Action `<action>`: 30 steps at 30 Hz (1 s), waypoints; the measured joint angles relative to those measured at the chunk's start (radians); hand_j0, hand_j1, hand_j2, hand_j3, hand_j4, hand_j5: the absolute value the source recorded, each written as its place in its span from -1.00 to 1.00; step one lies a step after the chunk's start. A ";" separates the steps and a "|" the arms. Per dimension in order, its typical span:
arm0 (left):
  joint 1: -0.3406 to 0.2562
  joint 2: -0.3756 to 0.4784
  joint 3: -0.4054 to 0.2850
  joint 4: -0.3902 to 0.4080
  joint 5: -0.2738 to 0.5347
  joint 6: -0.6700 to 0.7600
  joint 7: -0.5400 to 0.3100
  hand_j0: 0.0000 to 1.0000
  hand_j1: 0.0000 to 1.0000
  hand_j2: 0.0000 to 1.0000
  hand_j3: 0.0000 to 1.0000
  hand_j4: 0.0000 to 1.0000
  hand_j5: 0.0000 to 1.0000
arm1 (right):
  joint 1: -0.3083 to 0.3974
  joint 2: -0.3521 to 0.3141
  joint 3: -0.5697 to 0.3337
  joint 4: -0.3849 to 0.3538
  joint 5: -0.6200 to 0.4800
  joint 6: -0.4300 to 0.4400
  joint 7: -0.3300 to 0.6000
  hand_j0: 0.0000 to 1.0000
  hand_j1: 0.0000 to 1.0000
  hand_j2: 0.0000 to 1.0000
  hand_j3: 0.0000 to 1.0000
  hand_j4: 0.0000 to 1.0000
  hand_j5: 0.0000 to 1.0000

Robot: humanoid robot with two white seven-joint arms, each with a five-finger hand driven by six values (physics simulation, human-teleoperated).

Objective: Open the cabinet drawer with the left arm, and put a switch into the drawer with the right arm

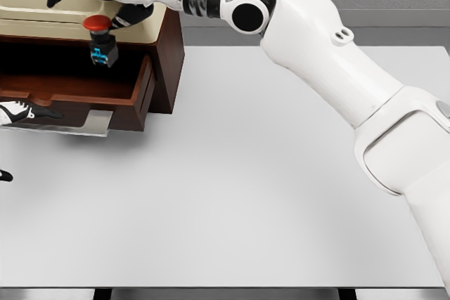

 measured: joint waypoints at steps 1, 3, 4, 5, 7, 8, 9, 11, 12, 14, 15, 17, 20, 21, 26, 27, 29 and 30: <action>0.000 0.000 0.000 0.000 0.000 0.000 0.000 1.00 1.00 1.00 1.00 1.00 1.00 | 0.000 0.000 0.001 -0.001 0.008 -0.001 -0.002 0.81 0.81 0.81 0.81 0.81 0.81; 0.000 0.000 0.001 -0.001 0.000 0.000 0.000 1.00 1.00 1.00 1.00 1.00 1.00 | 0.006 -0.001 -0.003 -0.005 0.002 0.002 0.002 0.81 0.81 0.81 0.81 0.81 0.81; 0.002 0.000 0.001 0.000 0.000 0.000 0.000 1.00 1.00 1.00 1.00 1.00 1.00 | 0.006 -0.002 -0.003 -0.006 0.005 0.002 0.003 0.80 0.80 0.80 0.80 0.80 0.80; 0.002 0.000 0.001 -0.001 0.000 0.000 0.000 1.00 1.00 1.00 1.00 1.00 1.00 | 0.008 -0.002 -0.003 -0.008 0.008 0.002 0.000 0.81 0.81 0.81 0.81 0.81 0.81; 0.003 0.000 0.001 -0.001 0.000 -0.001 0.001 1.00 1.00 1.00 1.00 1.00 1.00 | 0.009 -0.004 -0.003 -0.016 0.030 0.002 -0.005 0.89 0.89 0.89 0.89 0.89 0.89; 0.003 0.000 0.001 -0.001 0.000 -0.001 0.001 1.00 1.00 1.00 1.00 1.00 1.00 | 0.018 -0.005 -0.001 -0.030 0.042 0.002 -0.007 0.90 0.90 0.90 0.90 0.90 0.90; 0.003 0.000 0.002 -0.001 0.000 -0.001 0.001 1.00 1.00 1.00 1.00 1.00 1.00 | 0.020 -0.006 0.000 -0.044 0.050 0.002 -0.009 0.90 0.90 0.90 0.90 0.90 0.90; 0.003 0.000 0.002 -0.002 0.001 -0.001 0.001 1.00 1.00 1.00 1.00 1.00 1.00 | 0.008 -0.007 0.003 -0.071 0.059 0.003 -0.010 0.90 0.90 0.90 0.90 0.90 0.90; 0.003 0.001 0.002 -0.002 0.001 -0.001 0.001 1.00 1.00 1.00 1.00 1.00 1.00 | 0.008 -0.007 0.005 -0.092 0.062 0.003 -0.011 0.91 0.91 0.91 0.91 0.91 0.91; 0.003 0.001 0.003 -0.002 0.001 -0.001 0.001 1.00 1.00 1.00 1.00 1.00 1.00 | 0.006 -0.007 0.006 -0.137 0.064 0.003 -0.012 1.00 1.00 1.00 1.00 1.00 1.00; 0.003 0.001 0.003 -0.002 0.001 -0.001 0.001 1.00 1.00 1.00 1.00 1.00 1.00 | 0.006 -0.007 0.006 -0.152 0.065 0.003 -0.012 1.00 1.00 1.00 1.00 1.00 1.00; 0.003 0.001 0.003 -0.003 0.001 -0.001 0.001 1.00 1.00 1.00 1.00 1.00 1.00 | 0.008 -0.007 0.007 -0.173 0.066 0.003 -0.011 1.00 1.00 1.00 1.00 1.00 1.00; 0.003 0.001 0.003 -0.003 0.001 -0.001 0.001 1.00 1.00 1.00 1.00 1.00 1.00 | 0.009 -0.007 0.007 -0.209 0.068 0.003 -0.008 1.00 1.00 1.00 1.00 1.00 1.00; 0.005 0.001 0.003 -0.003 0.000 -0.001 0.001 1.00 1.00 1.00 1.00 1.00 1.00 | 0.014 -0.007 0.007 -0.223 0.068 0.003 -0.007 1.00 1.00 1.00 1.00 1.00 1.00; 0.004 -0.002 0.006 -0.011 -0.001 -0.001 0.001 1.00 1.00 1.00 1.00 1.00 1.00 | 0.080 -0.064 0.006 -0.470 0.068 0.003 -0.009 1.00 1.00 1.00 1.00 1.00 1.00; 0.003 -0.003 0.007 -0.013 -0.003 -0.001 0.001 1.00 1.00 1.00 1.00 1.00 1.00 | 0.080 -0.116 0.008 -0.548 0.060 0.003 -0.013 1.00 1.00 1.00 1.00 1.00 1.00; 0.001 -0.004 0.016 -0.021 -0.002 -0.001 0.001 1.00 1.00 1.00 1.00 1.00 1.00 | 0.080 -0.220 0.040 -0.661 0.049 0.003 -0.022 0.81 0.81 0.81 0.81 0.81 0.81; 0.000 -0.004 0.023 -0.024 -0.002 -0.001 0.001 1.00 1.00 1.00 1.00 1.00 1.00 | 0.080 -0.270 0.054 -0.700 0.046 0.003 -0.029 0.72 0.72 0.72 0.72 0.72 0.72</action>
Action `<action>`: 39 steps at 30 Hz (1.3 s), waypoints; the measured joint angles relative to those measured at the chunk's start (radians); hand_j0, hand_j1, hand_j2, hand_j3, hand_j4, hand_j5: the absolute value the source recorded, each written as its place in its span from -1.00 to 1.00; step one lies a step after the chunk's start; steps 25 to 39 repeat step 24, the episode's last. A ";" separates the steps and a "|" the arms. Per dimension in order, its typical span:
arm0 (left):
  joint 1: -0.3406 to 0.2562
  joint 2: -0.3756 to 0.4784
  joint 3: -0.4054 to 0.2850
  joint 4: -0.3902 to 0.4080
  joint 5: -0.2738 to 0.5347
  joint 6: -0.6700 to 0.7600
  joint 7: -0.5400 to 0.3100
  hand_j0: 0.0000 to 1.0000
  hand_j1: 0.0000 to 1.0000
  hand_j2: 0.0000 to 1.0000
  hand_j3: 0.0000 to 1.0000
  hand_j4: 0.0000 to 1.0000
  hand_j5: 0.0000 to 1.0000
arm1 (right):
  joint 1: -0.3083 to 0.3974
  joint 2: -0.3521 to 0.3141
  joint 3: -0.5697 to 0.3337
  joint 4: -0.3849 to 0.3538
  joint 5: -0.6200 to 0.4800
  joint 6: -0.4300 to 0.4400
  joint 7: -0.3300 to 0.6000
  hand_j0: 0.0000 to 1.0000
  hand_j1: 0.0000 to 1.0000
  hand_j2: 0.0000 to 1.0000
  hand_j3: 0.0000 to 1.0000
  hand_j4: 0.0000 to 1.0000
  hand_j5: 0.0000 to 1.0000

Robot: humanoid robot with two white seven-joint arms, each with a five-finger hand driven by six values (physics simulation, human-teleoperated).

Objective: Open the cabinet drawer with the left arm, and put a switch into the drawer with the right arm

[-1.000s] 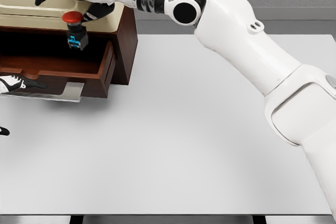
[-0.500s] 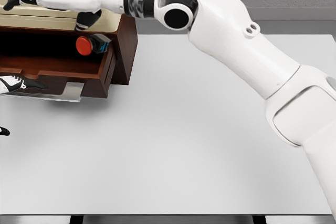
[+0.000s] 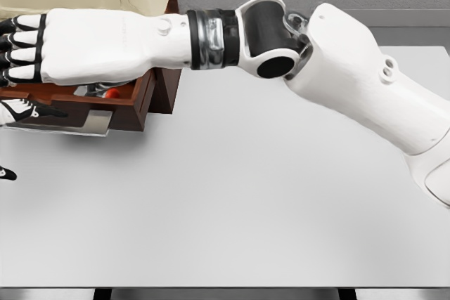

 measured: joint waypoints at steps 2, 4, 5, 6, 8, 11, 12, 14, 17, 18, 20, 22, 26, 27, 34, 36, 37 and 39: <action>0.000 -0.001 0.014 -0.004 0.000 0.000 0.001 1.00 1.00 1.00 1.00 1.00 1.00 | 0.002 -0.086 0.017 -0.046 -0.006 0.000 -0.009 0.77 0.77 0.77 0.77 0.77 0.77; -0.001 -0.004 0.032 -0.008 0.001 0.000 0.001 1.00 1.00 1.00 1.00 1.00 1.00 | 0.018 -0.170 0.036 -0.041 -0.013 0.000 -0.019 1.00 1.00 1.00 1.00 1.00 1.00; 0.000 -0.005 0.043 -0.010 0.001 0.000 0.001 1.00 1.00 1.00 1.00 1.00 1.00 | 0.018 -0.224 0.042 -0.037 -0.019 0.000 -0.029 1.00 1.00 1.00 1.00 1.00 1.00; 0.000 -0.006 0.052 -0.011 0.001 0.000 0.001 1.00 1.00 1.00 1.00 1.00 1.00 | 0.020 -0.280 0.045 -0.034 -0.024 0.000 -0.041 1.00 1.00 1.00 1.00 1.00 1.00; 0.000 -0.009 0.063 -0.015 0.002 0.000 0.001 1.00 1.00 1.00 1.00 1.00 1.00 | 0.031 -0.406 0.050 -0.030 -0.031 0.000 -0.075 1.00 1.00 1.00 1.00 1.00 1.00; -0.003 -0.033 0.089 -0.017 -0.001 0.000 0.001 1.00 1.00 1.00 1.00 1.00 1.00 | 0.077 -0.564 0.055 -0.025 -0.034 0.000 -0.120 1.00 1.00 1.00 1.00 1.00 1.00; -0.012 -0.050 0.104 -0.018 -0.004 0.000 0.000 1.00 1.00 1.00 1.00 1.00 1.00 | 0.080 -0.591 0.057 -0.023 -0.035 0.000 -0.126 1.00 1.00 1.00 1.00 1.00 1.00; -0.015 -0.096 0.130 -0.018 -0.024 0.000 -0.001 1.00 1.00 1.00 1.00 1.00 1.00 | 0.083 -0.626 0.059 -0.014 -0.036 0.000 -0.128 1.00 1.00 1.00 1.00 1.00 1.00; -0.043 -0.161 0.158 -0.018 -0.054 0.000 -0.001 1.00 1.00 1.00 1.00 1.00 1.00 | 0.095 -0.650 0.058 -0.006 -0.035 0.000 -0.126 1.00 1.00 1.00 1.00 1.00 1.00; -0.044 -0.181 0.163 -0.018 -0.064 0.000 -0.001 1.00 1.00 1.00 1.00 1.00 1.00 | 0.104 -0.654 0.057 -0.005 -0.035 0.000 -0.125 1.00 1.00 1.00 1.00 1.00 1.00; -0.057 -0.219 0.168 -0.019 -0.083 0.000 -0.001 1.00 1.00 1.00 1.00 1.00 1.00 | 0.112 -0.660 0.055 0.002 -0.035 0.000 -0.124 1.00 1.00 1.00 1.00 1.00 1.00; -0.066 -0.241 0.171 -0.019 -0.093 0.000 -0.002 1.00 1.00 1.00 1.00 1.00 1.00 | 0.114 -0.661 0.054 0.009 -0.035 0.001 -0.123 1.00 1.00 1.00 1.00 1.00 1.00; -0.069 -0.257 0.173 -0.019 -0.100 0.000 -0.002 1.00 1.00 1.00 1.00 1.00 1.00 | 0.115 -0.660 0.049 0.015 -0.035 0.000 -0.124 1.00 1.00 1.00 1.00 1.00 1.00; -0.069 -0.257 0.173 -0.019 -0.100 0.000 -0.002 1.00 1.00 1.00 1.00 1.00 1.00 | 0.115 -0.660 0.049 0.015 -0.035 0.000 -0.124 1.00 1.00 1.00 1.00 1.00 1.00; -0.069 -0.257 0.173 -0.019 -0.100 0.000 -0.002 1.00 1.00 1.00 1.00 1.00 1.00 | 0.115 -0.660 0.049 0.015 -0.035 0.000 -0.124 1.00 1.00 1.00 1.00 1.00 1.00; -0.069 -0.257 0.173 -0.019 -0.100 0.000 -0.002 1.00 1.00 1.00 1.00 1.00 1.00 | 0.115 -0.660 0.049 0.015 -0.035 0.000 -0.124 1.00 1.00 1.00 1.00 1.00 1.00; -0.069 -0.257 0.173 -0.019 -0.100 0.000 -0.002 1.00 1.00 1.00 1.00 1.00 1.00 | 0.115 -0.660 0.049 0.015 -0.035 0.000 -0.124 1.00 1.00 1.00 1.00 1.00 1.00; -0.069 -0.257 0.173 -0.019 -0.100 0.000 -0.002 1.00 1.00 1.00 1.00 1.00 1.00 | 0.115 -0.660 0.049 0.015 -0.035 0.000 -0.124 1.00 1.00 1.00 1.00 1.00 1.00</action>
